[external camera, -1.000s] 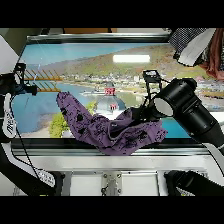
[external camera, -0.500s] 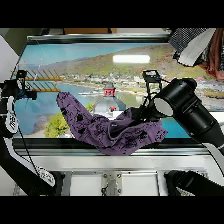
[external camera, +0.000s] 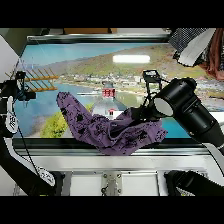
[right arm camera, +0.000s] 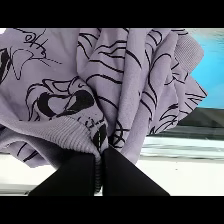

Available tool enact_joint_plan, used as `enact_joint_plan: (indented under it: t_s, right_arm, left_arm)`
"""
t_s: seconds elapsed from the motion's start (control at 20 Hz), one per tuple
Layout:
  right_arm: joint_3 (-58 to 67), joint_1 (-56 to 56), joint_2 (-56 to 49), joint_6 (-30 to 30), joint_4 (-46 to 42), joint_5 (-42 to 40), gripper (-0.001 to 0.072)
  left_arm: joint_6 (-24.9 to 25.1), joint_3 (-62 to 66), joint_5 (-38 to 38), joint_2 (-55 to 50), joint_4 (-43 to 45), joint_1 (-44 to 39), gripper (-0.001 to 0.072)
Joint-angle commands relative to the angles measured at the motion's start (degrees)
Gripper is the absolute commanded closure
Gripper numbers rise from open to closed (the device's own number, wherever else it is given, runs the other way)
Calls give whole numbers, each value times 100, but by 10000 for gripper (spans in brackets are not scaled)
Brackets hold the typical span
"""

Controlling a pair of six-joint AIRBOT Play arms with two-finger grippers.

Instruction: Fold the clothes and pants, and hang the long-sleeved shirts on hangers.

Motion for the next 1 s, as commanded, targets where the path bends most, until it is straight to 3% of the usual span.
enact_joint_plan:
  t_s: [0.0, 0.75, 0.85, 0.95]
  right_arm:
    - [4, 4, -4, 0, 0, 2, 682]
    - [4, 4, -4, 0, 0, 2, 682]
    - [4, 4, -4, 0, 0, 2, 682]
    - [4, 4, -4, 0, 0, 2, 682]
  left_arm:
    - [-17, -2, -162, 114, -31, -2, 689]
    - [50, -4, -1121, 2181, -57, -695, 688]
    - [254, -4, -1403, 2382, -140, -892, 688]
    - [984, -4, -1759, 2632, -684, -1084, 688]
